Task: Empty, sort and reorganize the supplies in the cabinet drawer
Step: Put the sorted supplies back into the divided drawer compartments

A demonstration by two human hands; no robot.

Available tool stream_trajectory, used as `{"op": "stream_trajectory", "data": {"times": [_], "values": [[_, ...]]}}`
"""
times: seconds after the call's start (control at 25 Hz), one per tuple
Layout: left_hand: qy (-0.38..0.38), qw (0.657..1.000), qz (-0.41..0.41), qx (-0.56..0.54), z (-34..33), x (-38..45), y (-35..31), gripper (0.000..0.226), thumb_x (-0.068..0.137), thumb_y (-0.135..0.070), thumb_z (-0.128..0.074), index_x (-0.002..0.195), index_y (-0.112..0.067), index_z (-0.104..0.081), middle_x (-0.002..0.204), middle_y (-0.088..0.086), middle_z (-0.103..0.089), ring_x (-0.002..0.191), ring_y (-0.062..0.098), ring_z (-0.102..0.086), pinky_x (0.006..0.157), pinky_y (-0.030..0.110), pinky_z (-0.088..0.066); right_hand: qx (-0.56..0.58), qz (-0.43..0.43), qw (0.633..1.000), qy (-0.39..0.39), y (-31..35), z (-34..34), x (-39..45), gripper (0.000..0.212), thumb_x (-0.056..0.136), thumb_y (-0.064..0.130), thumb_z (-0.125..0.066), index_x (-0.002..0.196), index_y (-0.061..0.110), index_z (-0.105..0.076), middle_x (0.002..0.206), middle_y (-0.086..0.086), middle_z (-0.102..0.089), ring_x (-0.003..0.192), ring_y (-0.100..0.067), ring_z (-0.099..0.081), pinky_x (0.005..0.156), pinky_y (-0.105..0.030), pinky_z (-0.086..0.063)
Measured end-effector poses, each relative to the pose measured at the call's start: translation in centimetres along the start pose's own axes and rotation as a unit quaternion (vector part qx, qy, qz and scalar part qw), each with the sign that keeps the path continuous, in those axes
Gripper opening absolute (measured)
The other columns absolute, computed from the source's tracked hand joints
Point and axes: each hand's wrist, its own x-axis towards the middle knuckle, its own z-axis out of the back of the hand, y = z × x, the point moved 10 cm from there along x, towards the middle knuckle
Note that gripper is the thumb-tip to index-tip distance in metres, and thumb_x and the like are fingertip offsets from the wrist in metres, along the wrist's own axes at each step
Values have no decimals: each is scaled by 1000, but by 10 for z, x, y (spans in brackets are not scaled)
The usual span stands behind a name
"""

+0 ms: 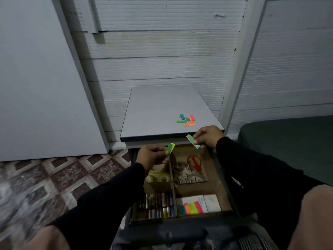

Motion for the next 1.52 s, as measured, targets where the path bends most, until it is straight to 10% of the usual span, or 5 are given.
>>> {"op": "stream_trajectory", "data": {"times": [0.64, 0.76, 0.88, 1.16, 1.52], "values": [[11, 994, 105, 3, -17, -69, 95, 10, 83, 7, -62, 80, -3, -63, 56, 6, -66, 51, 13, -65, 53, 21, -55, -60, -188, 980, 3, -176, -42, -74, 24, 81, -12, -61, 65, 4, -54, 62, -7, -56, 38, -12, -55, 36, -17, -46], [16, 994, 106, -12, -15, -70, 97, 11, 84, 9, -59, 81, -1, -63, 59, 7, -67, 52, 13, -67, 52, 20, -56, -129, -177, 975, 26, -189, -50, -69, 27, 80, -4, -66, 61, 12, -55, 81, -13, -65, 79, -27, -66, 74, -33, -57], [22, 994, 105, -4, -16, -73, 98, 9, 85, 7, -59, 84, 0, -63, 68, 12, -65, 54, 12, -67, 54, 19, -57, -175, -147, 973, 29, -189, -54, -64, 17, 83, 6, -63, 100, 6, -66, 114, -20, -64, 109, -35, -60, 93, -39, -50], [15, 993, 118, 4, -25, -74, 110, 8, 84, 5, -60, 82, -2, -63, 65, 8, -64, 51, 8, -65, 53, 17, -55, -245, -141, 959, 35, -199, -64, -54, 33, 86, 9, -58, 117, 0, -61, 123, -19, -59, 115, -33, -56, 95, -37, -47], [16, 991, 136, -9, -40, -73, 117, 12, 84, 4, -61, 77, -5, -64, 54, 0, -66, 49, 8, -64, 52, 16, -55, -285, -183, 938, 74, -206, -70, -57, 15, 79, 10, -70, 92, 3, -70, 102, -10, -70, 98, -24, -65, 95, -33, -50]]}}
